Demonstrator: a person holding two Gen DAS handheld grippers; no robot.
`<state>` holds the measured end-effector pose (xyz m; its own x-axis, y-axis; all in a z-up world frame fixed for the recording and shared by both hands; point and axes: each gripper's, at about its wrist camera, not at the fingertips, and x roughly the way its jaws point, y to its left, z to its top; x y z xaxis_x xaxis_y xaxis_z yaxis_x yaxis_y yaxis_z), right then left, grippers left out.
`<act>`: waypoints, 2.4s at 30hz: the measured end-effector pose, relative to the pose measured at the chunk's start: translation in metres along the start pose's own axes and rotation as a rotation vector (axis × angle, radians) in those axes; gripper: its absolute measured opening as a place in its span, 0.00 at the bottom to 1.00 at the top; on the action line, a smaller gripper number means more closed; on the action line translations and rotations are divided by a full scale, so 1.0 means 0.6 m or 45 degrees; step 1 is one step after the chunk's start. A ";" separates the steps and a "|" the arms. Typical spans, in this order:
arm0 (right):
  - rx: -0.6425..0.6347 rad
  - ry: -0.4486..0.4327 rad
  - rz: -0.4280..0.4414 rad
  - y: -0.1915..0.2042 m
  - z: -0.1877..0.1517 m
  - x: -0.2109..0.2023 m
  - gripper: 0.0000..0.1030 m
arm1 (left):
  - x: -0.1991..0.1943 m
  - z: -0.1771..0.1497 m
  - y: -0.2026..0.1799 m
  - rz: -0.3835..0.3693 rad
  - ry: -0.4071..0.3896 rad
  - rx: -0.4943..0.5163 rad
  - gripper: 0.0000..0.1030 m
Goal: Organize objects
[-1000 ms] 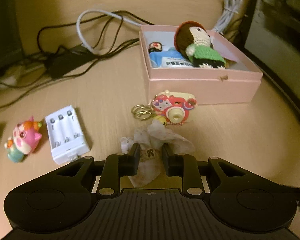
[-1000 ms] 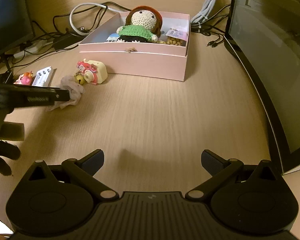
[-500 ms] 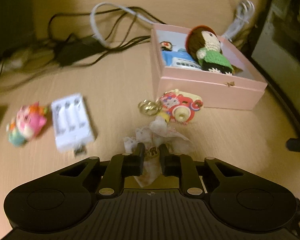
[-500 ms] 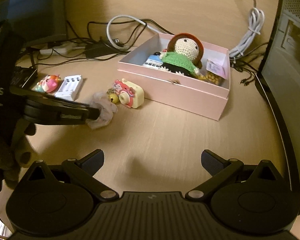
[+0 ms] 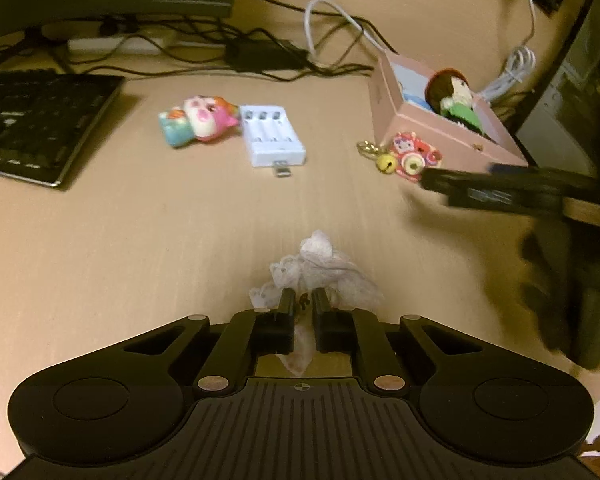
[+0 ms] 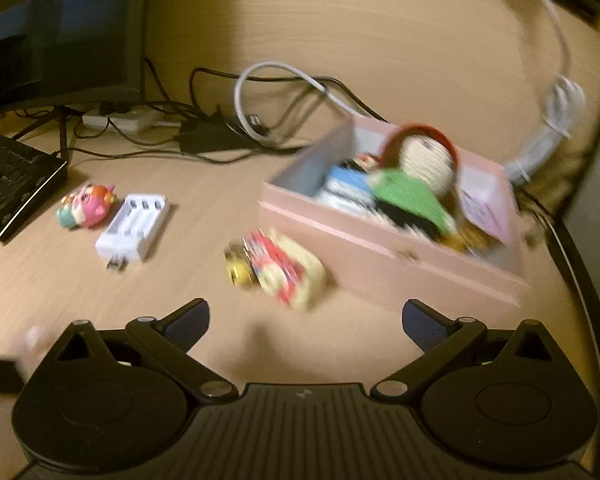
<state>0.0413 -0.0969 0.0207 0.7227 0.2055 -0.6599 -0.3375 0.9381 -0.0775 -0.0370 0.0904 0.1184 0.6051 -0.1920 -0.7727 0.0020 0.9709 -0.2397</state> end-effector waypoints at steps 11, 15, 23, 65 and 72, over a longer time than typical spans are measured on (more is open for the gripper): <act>-0.029 0.097 0.115 0.033 0.036 0.030 0.25 | -0.057 -0.012 0.017 -0.048 -0.048 -0.026 0.10; 0.001 0.116 0.167 0.012 0.015 -0.035 0.25 | -0.059 -0.010 -0.003 -0.110 -0.031 0.076 0.10; 0.166 0.112 0.139 -0.071 -0.028 -0.182 0.25 | -0.049 0.020 -0.067 -0.290 -0.028 0.225 0.10; 0.385 -0.233 0.101 -0.269 0.222 -0.200 0.26 | 0.040 0.059 -0.030 -0.278 -0.019 -0.073 0.17; 0.208 0.130 0.067 -0.203 0.052 -0.142 0.66 | 0.034 0.051 -0.037 -0.166 0.060 -0.017 0.17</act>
<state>0.0399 -0.2199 0.1095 0.6392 0.2338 -0.7326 -0.2647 0.9613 0.0758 -0.0002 0.0693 0.1259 0.5622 -0.3231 -0.7613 0.0671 0.9353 -0.3474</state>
